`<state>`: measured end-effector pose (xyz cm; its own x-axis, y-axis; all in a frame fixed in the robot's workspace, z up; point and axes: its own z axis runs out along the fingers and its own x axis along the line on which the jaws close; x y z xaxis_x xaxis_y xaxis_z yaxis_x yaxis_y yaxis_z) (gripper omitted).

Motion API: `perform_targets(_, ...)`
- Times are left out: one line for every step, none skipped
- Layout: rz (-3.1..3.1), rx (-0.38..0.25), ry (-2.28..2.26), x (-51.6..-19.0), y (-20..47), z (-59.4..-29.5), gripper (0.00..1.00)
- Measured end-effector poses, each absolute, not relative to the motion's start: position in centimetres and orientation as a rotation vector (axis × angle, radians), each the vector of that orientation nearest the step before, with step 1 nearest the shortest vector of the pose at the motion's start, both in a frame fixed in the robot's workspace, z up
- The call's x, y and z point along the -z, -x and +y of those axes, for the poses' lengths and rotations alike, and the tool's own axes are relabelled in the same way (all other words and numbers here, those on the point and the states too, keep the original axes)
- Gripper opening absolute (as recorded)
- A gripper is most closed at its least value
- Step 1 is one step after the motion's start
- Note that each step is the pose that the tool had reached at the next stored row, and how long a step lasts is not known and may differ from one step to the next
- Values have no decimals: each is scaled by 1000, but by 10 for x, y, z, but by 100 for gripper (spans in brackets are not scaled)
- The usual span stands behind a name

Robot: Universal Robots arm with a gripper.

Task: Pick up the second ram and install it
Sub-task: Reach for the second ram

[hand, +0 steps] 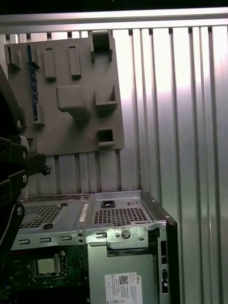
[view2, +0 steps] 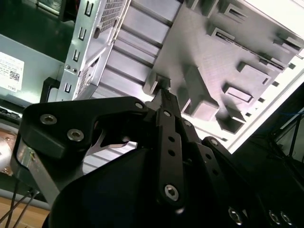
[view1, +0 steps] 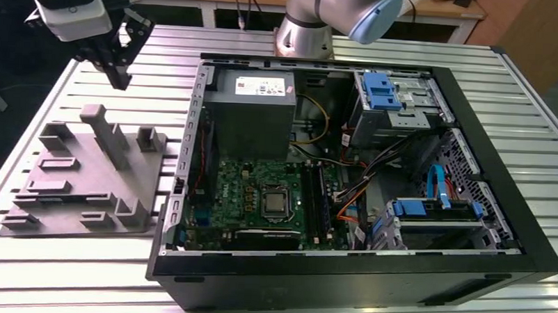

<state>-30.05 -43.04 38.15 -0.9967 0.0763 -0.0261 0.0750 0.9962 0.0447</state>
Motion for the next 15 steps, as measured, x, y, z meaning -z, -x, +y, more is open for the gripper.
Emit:
perform_targets(3111,-68,-118,-381,302,-431,10)
perform_targets(3111,-68,-118,-381,303,-432,10)
perform_targets(3111,-68,-118,-380,305,-432,10)
perform_targets(3111,-68,-118,-380,306,-433,10)
perform_targets(3111,-68,-118,-379,307,-434,10)
perform_targets(3111,-68,-118,-379,309,-434,10)
perform_targets(3111,-68,-118,-378,310,-435,10)
perform_targets(3111,-68,-118,-378,310,-435,10)
perform_targets(3111,-68,-118,-378,311,-436,10)
perform_targets(3111,-68,-118,-377,312,-436,10)
perform_targets(3111,-68,-118,-377,313,-437,10)
perform_targets(3111,-68,-118,-377,314,-437,10)
perform_targets(3111,-68,-118,-376,315,-438,10)
perform_targets(3111,-68,-118,-376,316,-439,10)
perform_targets(3111,-68,-118,-376,317,-439,10)
